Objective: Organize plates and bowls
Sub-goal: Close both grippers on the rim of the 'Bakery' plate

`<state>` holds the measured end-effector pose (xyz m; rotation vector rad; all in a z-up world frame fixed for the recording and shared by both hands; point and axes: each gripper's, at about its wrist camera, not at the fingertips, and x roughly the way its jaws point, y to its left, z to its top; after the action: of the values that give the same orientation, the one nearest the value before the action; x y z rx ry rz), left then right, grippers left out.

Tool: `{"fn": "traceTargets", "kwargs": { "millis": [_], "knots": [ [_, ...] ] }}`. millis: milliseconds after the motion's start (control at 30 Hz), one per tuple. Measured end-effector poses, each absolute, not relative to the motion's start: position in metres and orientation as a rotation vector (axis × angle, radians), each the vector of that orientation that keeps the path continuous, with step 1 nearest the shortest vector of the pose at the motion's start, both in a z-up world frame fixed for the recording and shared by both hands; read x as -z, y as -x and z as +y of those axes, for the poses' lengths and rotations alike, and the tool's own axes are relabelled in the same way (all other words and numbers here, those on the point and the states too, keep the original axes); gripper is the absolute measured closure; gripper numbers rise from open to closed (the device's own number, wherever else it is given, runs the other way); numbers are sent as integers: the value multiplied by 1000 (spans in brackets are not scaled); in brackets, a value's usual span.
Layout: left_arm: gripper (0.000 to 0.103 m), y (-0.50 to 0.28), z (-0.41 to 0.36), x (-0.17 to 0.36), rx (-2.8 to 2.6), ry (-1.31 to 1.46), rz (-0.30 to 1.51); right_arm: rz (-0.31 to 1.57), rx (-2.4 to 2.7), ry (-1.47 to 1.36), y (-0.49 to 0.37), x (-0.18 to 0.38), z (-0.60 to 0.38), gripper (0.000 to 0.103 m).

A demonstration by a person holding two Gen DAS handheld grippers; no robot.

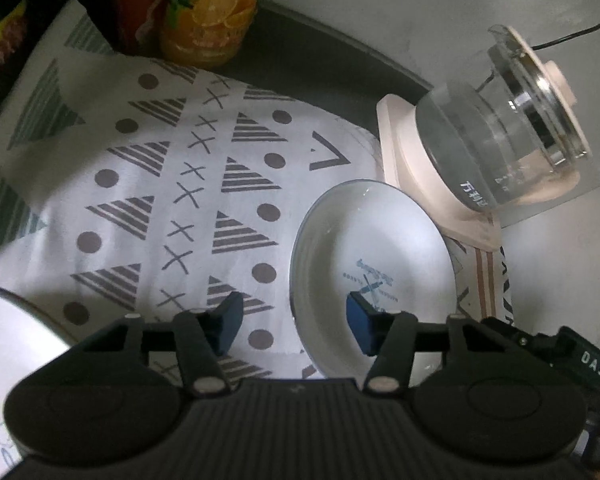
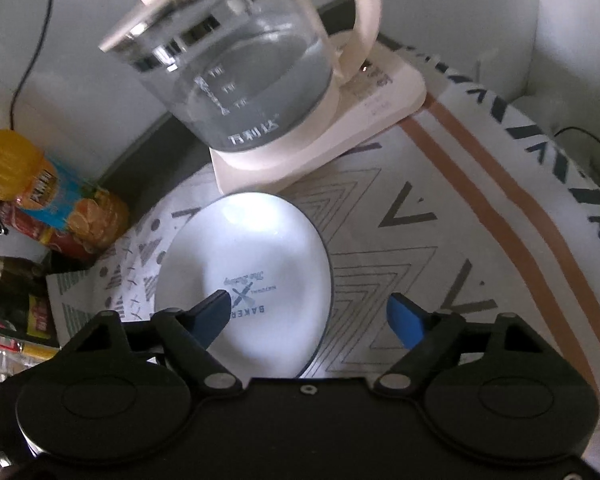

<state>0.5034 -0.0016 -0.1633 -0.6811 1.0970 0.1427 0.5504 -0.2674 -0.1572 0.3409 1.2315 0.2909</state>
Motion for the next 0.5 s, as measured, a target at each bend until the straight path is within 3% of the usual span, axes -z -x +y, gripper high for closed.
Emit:
{"fn": "traceTargets", "kwargs": {
  "millis": [233, 500],
  "knots": [
    [66, -517, -2, 182, -152, 732, 1142, 1346, -334, -336, -571, 178, -257, 29],
    [81, -518, -6, 199, -155, 784, 1174, 1428, -371, -343, -578, 194, -253, 51]
  ]
}}
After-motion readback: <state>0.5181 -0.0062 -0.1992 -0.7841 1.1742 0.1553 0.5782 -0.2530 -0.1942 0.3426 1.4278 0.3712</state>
